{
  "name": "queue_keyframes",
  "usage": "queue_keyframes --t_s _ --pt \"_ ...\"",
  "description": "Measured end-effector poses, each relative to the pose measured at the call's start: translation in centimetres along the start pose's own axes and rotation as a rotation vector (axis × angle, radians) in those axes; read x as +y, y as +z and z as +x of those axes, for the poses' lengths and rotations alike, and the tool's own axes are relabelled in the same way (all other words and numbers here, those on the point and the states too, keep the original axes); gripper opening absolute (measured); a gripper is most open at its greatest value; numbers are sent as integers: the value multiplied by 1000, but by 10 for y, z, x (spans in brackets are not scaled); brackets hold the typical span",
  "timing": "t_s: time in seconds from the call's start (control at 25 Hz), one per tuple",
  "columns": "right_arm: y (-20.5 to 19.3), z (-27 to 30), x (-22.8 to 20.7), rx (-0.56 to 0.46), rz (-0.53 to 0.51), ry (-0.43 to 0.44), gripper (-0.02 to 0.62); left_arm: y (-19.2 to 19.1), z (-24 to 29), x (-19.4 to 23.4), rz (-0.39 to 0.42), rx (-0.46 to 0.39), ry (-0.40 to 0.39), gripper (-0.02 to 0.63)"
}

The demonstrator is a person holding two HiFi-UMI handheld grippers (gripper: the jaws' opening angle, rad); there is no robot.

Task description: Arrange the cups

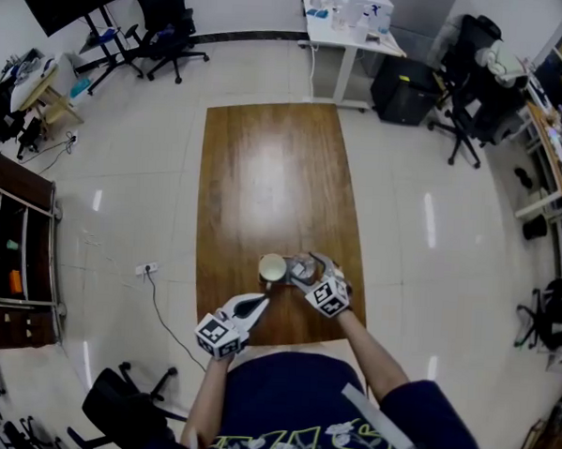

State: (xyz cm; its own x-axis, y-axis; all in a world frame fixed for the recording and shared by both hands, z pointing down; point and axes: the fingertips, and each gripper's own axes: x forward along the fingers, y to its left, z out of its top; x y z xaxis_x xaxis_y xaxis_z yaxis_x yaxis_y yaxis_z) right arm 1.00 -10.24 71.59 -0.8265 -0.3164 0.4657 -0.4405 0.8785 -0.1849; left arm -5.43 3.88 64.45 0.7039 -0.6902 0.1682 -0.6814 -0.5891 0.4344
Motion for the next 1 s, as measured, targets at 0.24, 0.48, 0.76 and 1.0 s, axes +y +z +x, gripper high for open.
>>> queue_keyframes --t_s 0.24,0.48,0.76,1.0 --pt "12 -12 25 -60 43 61 502 2 0 1 -28 -25 18 2" --pt "25 -26 49 -116 78 104 436 2 7 10 -20 -27 -1 2" --pt "30 -51 62 -123 56 13 51 31 20 16 50 -15 -45 2" --pt "-13 -53 75 -44 49 41 2 17 27 24 58 7 -71 2"
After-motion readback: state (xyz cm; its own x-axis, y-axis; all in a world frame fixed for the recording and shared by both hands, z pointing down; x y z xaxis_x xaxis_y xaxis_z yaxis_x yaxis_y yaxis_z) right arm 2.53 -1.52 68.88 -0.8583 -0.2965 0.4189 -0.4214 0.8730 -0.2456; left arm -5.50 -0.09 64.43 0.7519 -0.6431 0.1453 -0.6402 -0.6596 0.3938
